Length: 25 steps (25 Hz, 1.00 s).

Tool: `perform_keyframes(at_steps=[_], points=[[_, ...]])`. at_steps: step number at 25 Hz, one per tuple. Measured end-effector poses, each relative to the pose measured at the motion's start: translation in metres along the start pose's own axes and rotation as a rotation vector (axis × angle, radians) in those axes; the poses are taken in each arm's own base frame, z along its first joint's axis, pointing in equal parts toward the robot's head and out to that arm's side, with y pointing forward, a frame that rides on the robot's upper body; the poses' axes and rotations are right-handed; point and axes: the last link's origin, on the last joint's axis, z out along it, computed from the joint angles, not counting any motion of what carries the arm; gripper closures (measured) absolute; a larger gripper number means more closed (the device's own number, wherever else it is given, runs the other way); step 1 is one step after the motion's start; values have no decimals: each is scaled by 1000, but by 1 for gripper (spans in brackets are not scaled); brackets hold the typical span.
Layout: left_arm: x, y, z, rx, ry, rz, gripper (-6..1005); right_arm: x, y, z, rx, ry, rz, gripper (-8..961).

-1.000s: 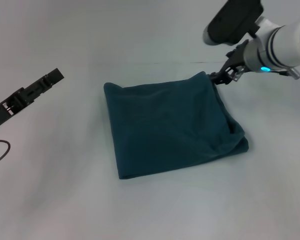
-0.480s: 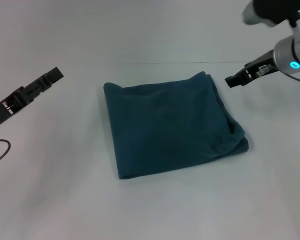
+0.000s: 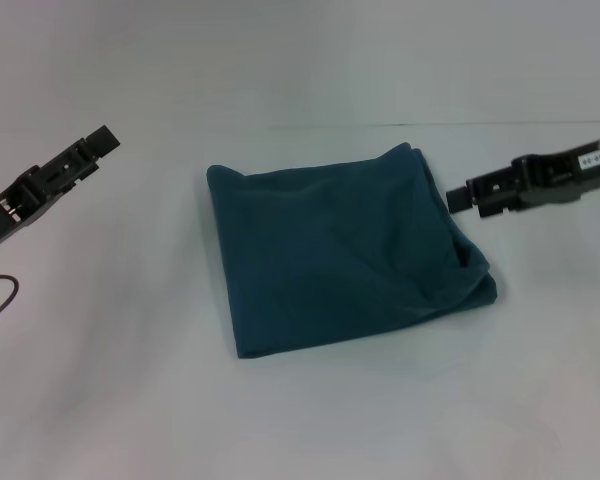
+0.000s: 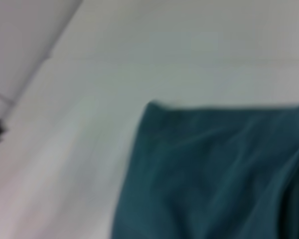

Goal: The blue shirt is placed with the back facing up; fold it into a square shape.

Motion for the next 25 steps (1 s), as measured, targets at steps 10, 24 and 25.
perform_keyframes(at_steps=[10,24,25], points=[[-2,0,1,-5,-1,-18,111,19,-25,10,27,-15,168,272],[-7,-2,-4,7,2,-31,112,31,-25,55,91,-1,125,272],[-7,-2,-4,7,2,-31,112,32,-25,55,89,12,131,271]])
